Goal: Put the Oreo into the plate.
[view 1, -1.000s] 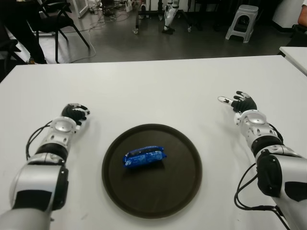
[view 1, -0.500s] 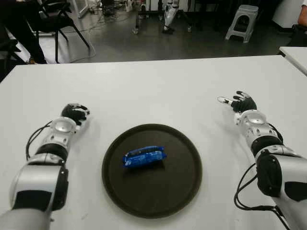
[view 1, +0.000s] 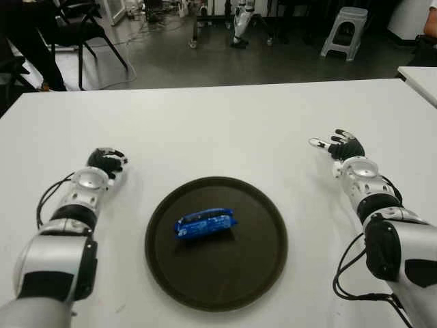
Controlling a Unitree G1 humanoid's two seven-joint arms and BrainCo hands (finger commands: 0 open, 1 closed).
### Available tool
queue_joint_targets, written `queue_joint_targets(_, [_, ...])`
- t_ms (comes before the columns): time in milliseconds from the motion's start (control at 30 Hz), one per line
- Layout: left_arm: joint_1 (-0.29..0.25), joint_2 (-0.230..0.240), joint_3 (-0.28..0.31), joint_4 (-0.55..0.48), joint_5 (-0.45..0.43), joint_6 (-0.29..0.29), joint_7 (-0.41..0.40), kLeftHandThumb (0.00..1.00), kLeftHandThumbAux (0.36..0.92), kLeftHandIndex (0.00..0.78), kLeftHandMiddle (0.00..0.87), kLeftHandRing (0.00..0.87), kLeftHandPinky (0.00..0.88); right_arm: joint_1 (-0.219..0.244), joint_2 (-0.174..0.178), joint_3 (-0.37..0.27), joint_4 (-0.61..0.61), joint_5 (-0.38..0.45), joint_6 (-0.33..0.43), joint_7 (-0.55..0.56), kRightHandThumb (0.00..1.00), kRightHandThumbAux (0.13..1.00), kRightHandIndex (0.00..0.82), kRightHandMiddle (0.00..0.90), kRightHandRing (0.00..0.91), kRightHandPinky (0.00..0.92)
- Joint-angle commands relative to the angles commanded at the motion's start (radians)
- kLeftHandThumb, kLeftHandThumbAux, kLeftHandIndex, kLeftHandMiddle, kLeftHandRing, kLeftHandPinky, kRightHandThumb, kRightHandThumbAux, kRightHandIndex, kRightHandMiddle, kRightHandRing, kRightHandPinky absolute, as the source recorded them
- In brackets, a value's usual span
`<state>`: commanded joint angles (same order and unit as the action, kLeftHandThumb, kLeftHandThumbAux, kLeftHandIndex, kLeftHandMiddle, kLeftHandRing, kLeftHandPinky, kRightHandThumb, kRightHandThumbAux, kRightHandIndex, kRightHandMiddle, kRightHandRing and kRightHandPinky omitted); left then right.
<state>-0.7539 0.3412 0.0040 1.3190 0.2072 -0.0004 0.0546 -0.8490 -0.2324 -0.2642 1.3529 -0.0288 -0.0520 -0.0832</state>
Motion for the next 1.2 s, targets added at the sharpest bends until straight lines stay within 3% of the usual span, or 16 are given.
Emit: queue_joint_targets(1200, [0.005,0.001,0.009,-0.001,-0.006,-0.017,-0.002,0.668,0.727,0.397,0.183,0.226,0.251,-0.003,-0.004,0.011,0.001,-0.007,0.007,0.005,0.000,0.907,0.171,0.187,0.179,0.171])
